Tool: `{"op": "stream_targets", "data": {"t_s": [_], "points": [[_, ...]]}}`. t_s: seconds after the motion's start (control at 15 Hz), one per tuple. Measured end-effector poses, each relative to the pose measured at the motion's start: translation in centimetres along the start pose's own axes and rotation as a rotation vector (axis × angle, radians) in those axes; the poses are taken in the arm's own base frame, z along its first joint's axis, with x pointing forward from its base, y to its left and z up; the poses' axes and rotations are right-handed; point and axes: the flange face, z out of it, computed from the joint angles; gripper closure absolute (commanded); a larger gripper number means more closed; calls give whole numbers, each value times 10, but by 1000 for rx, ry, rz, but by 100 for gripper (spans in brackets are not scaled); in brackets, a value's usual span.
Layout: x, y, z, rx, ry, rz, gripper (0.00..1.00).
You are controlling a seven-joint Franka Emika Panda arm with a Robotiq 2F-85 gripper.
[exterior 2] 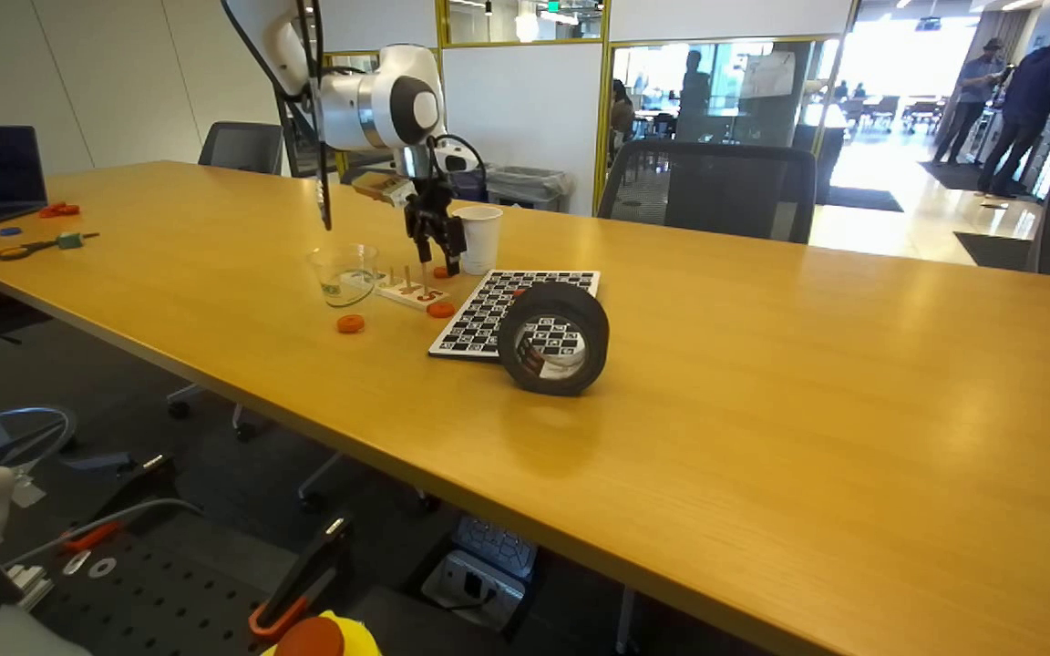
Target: Pick up the orange objects from the table and put them in the colorless cup, then pick up the yellow objects and put them in the white cup
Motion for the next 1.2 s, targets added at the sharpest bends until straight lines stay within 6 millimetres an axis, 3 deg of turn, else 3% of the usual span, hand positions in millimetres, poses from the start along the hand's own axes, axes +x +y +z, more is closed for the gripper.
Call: {"op": "stream_targets", "data": {"t_s": [1.07,1.13,1.2], "points": [[14,-3,12,47,-18,-35,0],[15,-3,13,48,-17,-35,2],[15,-3,13,48,-17,-36,26]]}}
